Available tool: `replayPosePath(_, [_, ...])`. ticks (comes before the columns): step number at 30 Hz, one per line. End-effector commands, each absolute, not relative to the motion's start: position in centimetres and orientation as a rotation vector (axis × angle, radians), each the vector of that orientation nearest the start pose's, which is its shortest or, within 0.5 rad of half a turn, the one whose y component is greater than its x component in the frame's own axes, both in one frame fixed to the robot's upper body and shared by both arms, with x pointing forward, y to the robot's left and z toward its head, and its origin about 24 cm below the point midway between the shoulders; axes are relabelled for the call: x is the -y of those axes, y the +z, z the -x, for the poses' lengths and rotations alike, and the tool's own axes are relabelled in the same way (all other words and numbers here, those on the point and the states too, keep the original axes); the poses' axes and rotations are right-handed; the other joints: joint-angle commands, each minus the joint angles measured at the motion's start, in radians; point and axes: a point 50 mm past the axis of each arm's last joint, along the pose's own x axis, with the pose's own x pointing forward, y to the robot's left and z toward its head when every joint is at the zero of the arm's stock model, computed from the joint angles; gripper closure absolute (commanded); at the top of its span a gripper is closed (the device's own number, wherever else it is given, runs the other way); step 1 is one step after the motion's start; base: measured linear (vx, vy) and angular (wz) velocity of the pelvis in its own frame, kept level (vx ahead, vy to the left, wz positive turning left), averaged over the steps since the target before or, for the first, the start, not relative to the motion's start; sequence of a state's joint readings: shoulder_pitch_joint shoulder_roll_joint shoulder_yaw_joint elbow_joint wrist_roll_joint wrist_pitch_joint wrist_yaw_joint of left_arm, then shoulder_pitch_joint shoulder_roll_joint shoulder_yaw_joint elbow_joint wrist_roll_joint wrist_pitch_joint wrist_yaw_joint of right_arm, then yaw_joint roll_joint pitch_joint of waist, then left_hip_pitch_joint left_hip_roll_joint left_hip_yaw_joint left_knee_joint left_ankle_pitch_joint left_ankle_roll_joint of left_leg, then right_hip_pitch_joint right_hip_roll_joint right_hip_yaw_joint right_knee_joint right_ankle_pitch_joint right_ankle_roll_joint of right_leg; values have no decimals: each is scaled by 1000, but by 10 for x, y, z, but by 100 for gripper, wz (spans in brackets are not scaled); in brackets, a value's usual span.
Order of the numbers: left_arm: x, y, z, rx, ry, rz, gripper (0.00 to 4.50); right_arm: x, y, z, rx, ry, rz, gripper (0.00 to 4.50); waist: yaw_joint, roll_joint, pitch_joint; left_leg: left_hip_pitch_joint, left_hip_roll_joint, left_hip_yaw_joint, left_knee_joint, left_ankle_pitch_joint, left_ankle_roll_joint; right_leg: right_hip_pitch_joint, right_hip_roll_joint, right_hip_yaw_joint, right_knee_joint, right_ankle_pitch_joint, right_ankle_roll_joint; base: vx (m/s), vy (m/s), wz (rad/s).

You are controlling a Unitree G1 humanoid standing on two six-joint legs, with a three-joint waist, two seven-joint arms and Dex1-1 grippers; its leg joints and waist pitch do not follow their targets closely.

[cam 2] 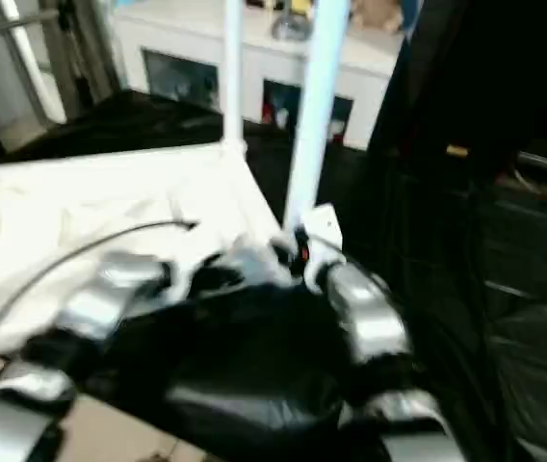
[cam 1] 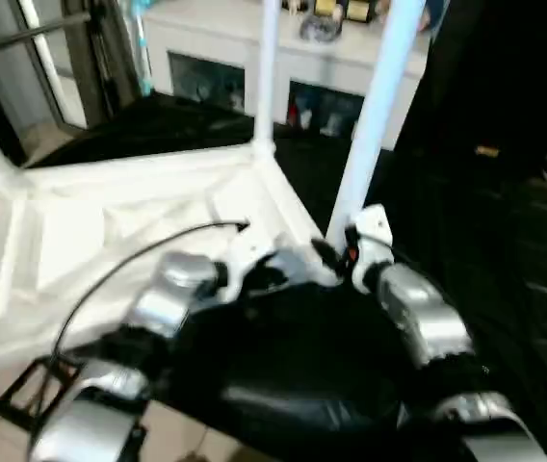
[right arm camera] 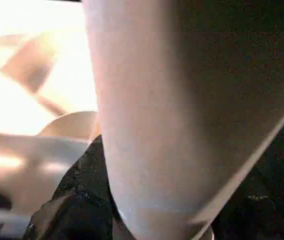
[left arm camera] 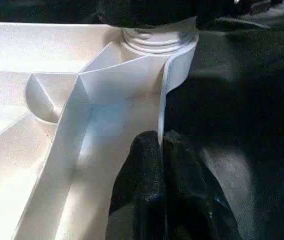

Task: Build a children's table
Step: Rotate leg to tighten

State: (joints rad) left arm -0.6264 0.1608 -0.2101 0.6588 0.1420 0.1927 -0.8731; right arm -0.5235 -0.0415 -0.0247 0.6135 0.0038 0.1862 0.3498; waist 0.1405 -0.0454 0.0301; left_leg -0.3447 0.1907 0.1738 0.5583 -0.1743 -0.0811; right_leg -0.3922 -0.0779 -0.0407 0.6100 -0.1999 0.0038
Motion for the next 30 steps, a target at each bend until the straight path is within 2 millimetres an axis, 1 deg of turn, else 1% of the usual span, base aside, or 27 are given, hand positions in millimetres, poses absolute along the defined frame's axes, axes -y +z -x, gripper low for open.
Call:
replayPosePath(1, [-70,63,-346,-294,-951,-305,450,73,-6,-313,-488,562,8,253,-7,1,-34,12,35,-15,-78,-364,-27,17,-70,42,-103,-413,-103,0,0,0])
replayPosePath(2, [-66,64,-346,-286,-969,-305,450,66,-4,-314,-469,598,5,253,-8,2,-34,7,35,-15,-78,-354,-23,19,-68,41,-101,-393,-104,0,0,0])
replayPosePath(3, [-66,64,-346,-286,-969,-305,450,66,-4,-314,-469,598,5,253,-8,1,-35,5,34,-15,-78,-349,-22,21,-68,41,-100,-385,-104,0,0,0])
replayPosePath(4, [-65,65,-345,-278,-982,-310,450,61,-1,-313,-444,650,-3,253,-6,3,-36,4,36,-15,-78,-336,-21,21,-69,41,-98,-364,-107,0,0,0])
replayPosePath(5, [-65,65,-345,-277,-984,-310,450,61,0,-313,-441,659,-5,253,-6,3,-36,4,37,-14,-77,-335,-20,20,-70,41,-98,-355,-109,0,0,0])
replayPosePath(6, [-65,65,-345,-274,-997,-312,450,59,1,-312,-432,699,-17,218,-7,2,-36,2,36,-14,-78,-330,-17,23,-67,40,-96,-339,-113,0,0,0])
replayPosePath(8, [-67,65,-342,-270,-1035,-317,450,58,4,-310,-421,752,-24,183,-6,2,-36,1,36,-13,-77,-322,-13,24,-68,40,-95,-325,-118,0,0,0])
replayPosePath(9, [-69,65,-340,-267,-1064,-319,450,59,5,-309,-415,781,-13,181,-5,1,-37,-1,35,-13,-76,-318,-7,27,-67,40,-94,-316,-118,0,0,0])
replayPosePath(10, [-71,65,-336,-259,-1113,-326,450,62,7,-308,-407,819,7,174,-4,3,-38,-4,37,-13,-77,-303,-2,29,-68,41,-91,-293,-122,0,0,0])
replayPosePath(11, [-73,64,-335,-262,-1128,-330,450,64,8,-307,-401,844,13,174,-4,2,-39,-5,37,-13,-76,-286,0,32,-68,39,-88,-266,-127,0,0,0])
replayPosePath(12, [-73,64,-335,-262,-1130,-331,450,64,8,-307,-400,847,13,174,-4,2,-39,-5,37,-13,-76,-286,0,32,-68,39,-88,-266,-127,0,0,0])
replayPosePath(13, [-77,64,-330,-256,-1186,-339,450,68,11,-303,-382,938,30,174,-3,1,-41,-5,38,-12,-73,-267,10,36,-66,38,-84,-217,-139,0,0,0])
replayPosePath(14, [-78,64,-329,-255,-1207,-339,450,70,12,-301,-376,974,37,174,-3,1,-42,-6,38,-11,-70,-255,15,36,-67,39,-80,-192,-145,0,0,0])
replayPosePath(15, [-82,63,-327,-261,-1228,-345,450,73,15,-298,-364,1039,50,174,-2,1,-43,-8,37,-10,-69,-230,23,40,-66,38,-77,-151,-154,0,0,0])
replayPosePath(16, [-83,63,-326,-265,-1236,-348,450,74,16,-296,-358,1070,56,174,-2,1,-42,-8,38,-9,-67,-215,33,39,-64,38,-74,-115,-164,0,0,0])
replayPosePath(17, [-85,63,-324,-261,-1262,-350,450,77,17,-293,-354,1111,59,174,-3,2,-42,-6,38,-8,-66,-215,37,39,-64,38,-74,-109,-169,0,0,0])
replayPosePath(18, [-87,63,-322,-266,-1286,-346,450,80,19,-290,-354,1150,63,174,-4,2,-46,-5,37,-7,-63,-194,39,41,-63,37,-67,-74,-183,0,0,0])
replayPosePath(19, [-89,62,-319,-270,-1314,-346,450,83,20,-288,-359,1189,64,174,-4,2,-46,-5,37,-7,-62,-179,45,42,-61,36,-65,-42,-194,0,0,0])
replayPosePath(20, [-92,62,-317,-275,-1341,-350,450,87,22,-284,-369,1239,67,174,-4,0,-45,-6,37,-6,-60,-176,50,42,-60,35,-64,-33,-199,0,0,0])
replayPosePath(22, [-97,63,-314,-281,-1376,-362,450,95,24,-277,-389,1327,81,174,0,1,-42,-5,40,-4,-60,-199,61,43,-61,35,-66,-60,-206,0,0,0])
replayPosePath(23, [-98,63,-314,-282,-1380,-364,450,97,25,-275,-396,1348,85,174,0,1,-39,-6,41,-3,-63,-207,60,41,-61,35,-69,-79,-204,0,0,0])
replayPosePath(25, [-101,63,-312,-288,-1394,-367,450,101,25,-272,-411,1388,90,174,3,1,-38,-2,42,-4,-66,-232,45,39,-64,35,-75,-159,-195,0,0,0])
replayPosePath(27, [-104,64,-311,-295,-1408,-370,450,102,26,-269,-423,1414,89,174,5,1,-36,0,45,-4,-68,-259,34,35,-66,37,-79,-197,-190,0,0,0])
replayPosePath(28, [-104,64,-311,-295,-1408,-370,450,102,26,-269,-423,1414,89,174,5,1,-37,-2,44,-7,-70,-264,29,38,-66,37,-78,-215,-183,0,0,0])
replayPosePath(30, [-107,64,-310,-302,-1421,-370,450,102,27,-268,-428,1432,82,174,3,0,-38,-1,44,-7,-70,-265,25,36,-65,37,-79,-216,-180,0,0,0])
